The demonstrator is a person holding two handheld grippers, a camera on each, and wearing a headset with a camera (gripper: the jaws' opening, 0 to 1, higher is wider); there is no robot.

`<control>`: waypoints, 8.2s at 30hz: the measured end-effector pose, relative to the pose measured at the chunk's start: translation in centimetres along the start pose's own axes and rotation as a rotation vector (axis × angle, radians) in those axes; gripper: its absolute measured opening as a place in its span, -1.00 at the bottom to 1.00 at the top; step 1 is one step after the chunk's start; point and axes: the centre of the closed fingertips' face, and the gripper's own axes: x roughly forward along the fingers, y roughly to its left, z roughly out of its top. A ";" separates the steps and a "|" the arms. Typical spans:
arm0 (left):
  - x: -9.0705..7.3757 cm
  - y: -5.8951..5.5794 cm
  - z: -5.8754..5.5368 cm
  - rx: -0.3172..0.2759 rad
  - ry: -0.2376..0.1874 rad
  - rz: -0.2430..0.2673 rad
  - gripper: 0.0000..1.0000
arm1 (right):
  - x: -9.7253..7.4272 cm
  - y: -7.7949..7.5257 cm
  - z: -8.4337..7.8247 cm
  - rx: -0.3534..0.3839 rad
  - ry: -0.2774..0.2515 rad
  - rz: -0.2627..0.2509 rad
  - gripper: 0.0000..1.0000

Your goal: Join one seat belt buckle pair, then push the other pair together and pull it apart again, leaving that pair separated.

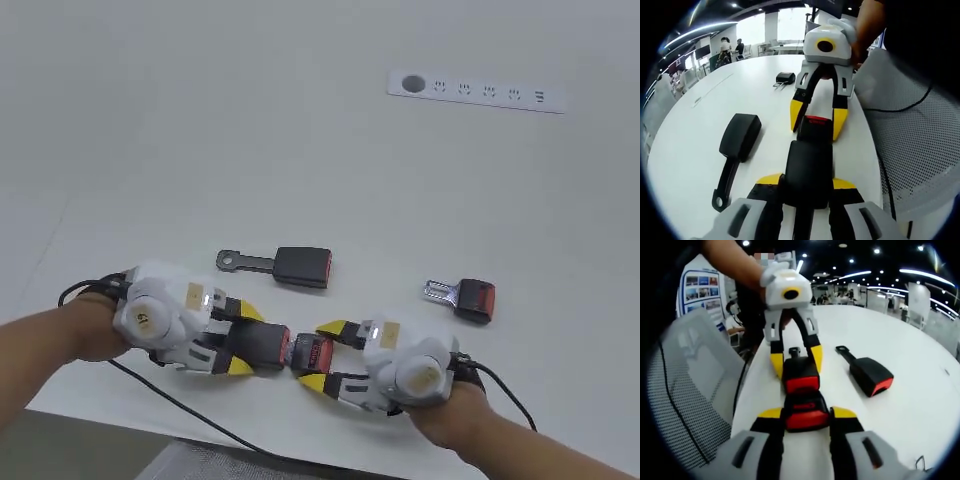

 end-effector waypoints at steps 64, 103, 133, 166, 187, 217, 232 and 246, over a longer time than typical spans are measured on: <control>2.2 10.5 4.6 0.021 0.086 0.101 0.18 | -14.8 -12.8 -9.4 0.063 0.155 -0.075 0.15; 2.4 10.0 4.5 0.028 0.033 -0.022 -0.30 | -15.0 -12.1 -8.8 0.079 0.028 -0.014 -0.29; 2.5 10.1 4.6 0.062 0.093 -0.022 -0.30 | -6.7 -11.6 -3.4 0.039 0.004 0.028 -0.29; 2.6 9.9 4.5 0.132 0.146 -0.046 -0.32 | -1.5 -11.2 -0.3 0.009 0.088 0.038 -0.31; 2.7 10.1 4.4 0.144 0.149 -0.054 -0.31 | -0.8 -11.5 0.0 0.000 0.167 -0.011 -0.31; 2.2 9.9 4.4 0.091 0.056 -0.041 -0.29 | -2.0 -11.8 -0.7 -0.021 0.150 -0.029 -0.29; 2.3 10.0 4.7 0.047 -0.011 -0.030 -0.28 | -4.1 -12.1 -2.2 -0.019 0.129 -0.027 -0.28; 2.4 9.9 4.8 0.030 -0.034 -0.021 -0.28 | -8.0 -12.8 -4.7 0.008 0.100 -0.056 -0.27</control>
